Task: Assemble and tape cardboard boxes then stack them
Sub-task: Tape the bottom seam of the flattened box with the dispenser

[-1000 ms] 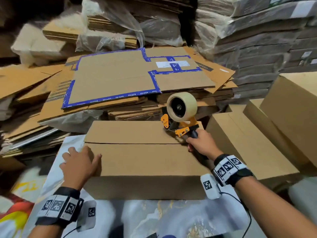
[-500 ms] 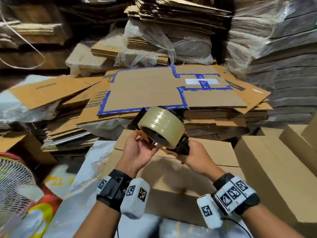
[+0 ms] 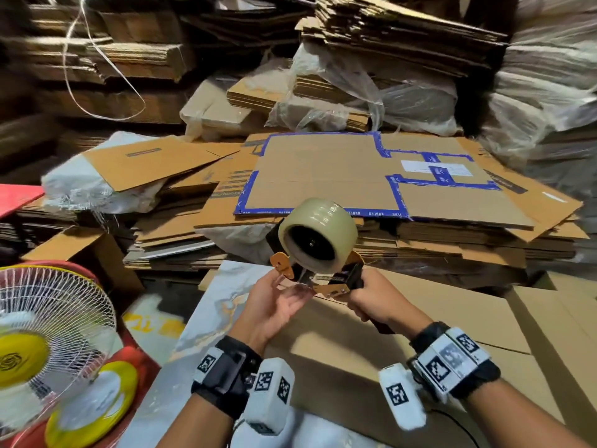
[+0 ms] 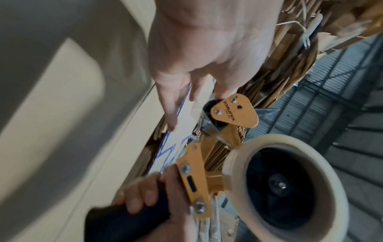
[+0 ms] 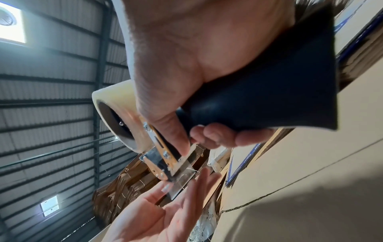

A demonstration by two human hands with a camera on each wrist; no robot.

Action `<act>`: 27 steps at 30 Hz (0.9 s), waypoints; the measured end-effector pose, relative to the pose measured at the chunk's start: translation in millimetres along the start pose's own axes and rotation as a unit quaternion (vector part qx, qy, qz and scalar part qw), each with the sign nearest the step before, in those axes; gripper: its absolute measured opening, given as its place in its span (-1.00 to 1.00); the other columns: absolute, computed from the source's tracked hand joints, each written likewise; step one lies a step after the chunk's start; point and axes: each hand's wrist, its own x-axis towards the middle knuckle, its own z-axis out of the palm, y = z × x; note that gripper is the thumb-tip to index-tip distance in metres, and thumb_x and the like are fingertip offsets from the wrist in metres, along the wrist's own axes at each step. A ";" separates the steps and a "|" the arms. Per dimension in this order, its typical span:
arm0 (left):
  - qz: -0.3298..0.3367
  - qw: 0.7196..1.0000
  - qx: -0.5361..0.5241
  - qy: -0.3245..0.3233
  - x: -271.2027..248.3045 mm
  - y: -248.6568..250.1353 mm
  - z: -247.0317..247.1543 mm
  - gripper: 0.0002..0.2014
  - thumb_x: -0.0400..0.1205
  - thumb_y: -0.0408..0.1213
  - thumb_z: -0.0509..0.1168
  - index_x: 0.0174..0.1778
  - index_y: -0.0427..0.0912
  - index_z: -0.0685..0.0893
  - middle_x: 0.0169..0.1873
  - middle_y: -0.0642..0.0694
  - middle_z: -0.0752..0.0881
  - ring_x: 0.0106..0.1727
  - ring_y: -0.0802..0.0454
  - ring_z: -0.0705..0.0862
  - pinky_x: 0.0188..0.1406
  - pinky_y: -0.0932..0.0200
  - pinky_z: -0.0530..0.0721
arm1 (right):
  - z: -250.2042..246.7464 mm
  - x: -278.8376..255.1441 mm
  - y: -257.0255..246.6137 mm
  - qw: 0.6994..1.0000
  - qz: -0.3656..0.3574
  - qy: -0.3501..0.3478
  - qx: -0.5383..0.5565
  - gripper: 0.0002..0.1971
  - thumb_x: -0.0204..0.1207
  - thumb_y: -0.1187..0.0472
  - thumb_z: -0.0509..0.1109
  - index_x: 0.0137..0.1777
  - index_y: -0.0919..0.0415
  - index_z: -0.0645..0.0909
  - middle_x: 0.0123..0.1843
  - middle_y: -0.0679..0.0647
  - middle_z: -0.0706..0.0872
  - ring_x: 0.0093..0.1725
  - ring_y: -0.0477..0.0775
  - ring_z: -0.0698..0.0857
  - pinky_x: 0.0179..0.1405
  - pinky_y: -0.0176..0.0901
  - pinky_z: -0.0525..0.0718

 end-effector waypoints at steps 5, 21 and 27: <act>0.042 0.999 -0.010 0.002 3.8 26.1 -21.7 -0.68 0.75 -0.60 0.10 0.39 -0.40 0.59 -0.07 -0.40 0.81 -0.09 -0.17 0.80 -0.31 0.17 0.83 | 11.8 18.4 -12.1 1.000 0.003 -0.016 0.002 -0.89 0.47 0.26 0.50 -0.05 0.26 0.73 -0.51 0.00 0.55 -0.51 0.07 0.44 -0.50 -0.15 0.40; 0.055 0.974 0.220 -0.028 40.2 73.3 -70.8 -0.76 0.77 -0.53 0.15 0.19 -0.35 0.72 -0.01 -0.44 0.82 -0.11 -0.19 0.85 -0.42 0.29 0.78 | 39.4 47.8 -42.9 0.998 0.036 -0.048 -0.012 -0.93 0.57 0.30 0.47 0.02 0.22 0.69 -0.41 0.08 0.57 -0.47 0.03 0.47 -0.51 -0.15 0.43; 0.171 0.872 0.452 -0.077 59.8 89.6 -85.7 -0.87 0.72 -0.52 0.14 -0.01 -0.32 0.59 -0.35 -0.32 0.75 -0.56 -0.05 0.53 -0.58 0.24 0.41 | 47.0 51.3 -39.4 0.991 0.037 0.007 -0.125 -0.91 0.47 0.28 0.48 -0.07 0.28 0.69 -0.53 -0.09 0.56 -0.56 -0.09 0.46 -0.50 -0.20 0.41</act>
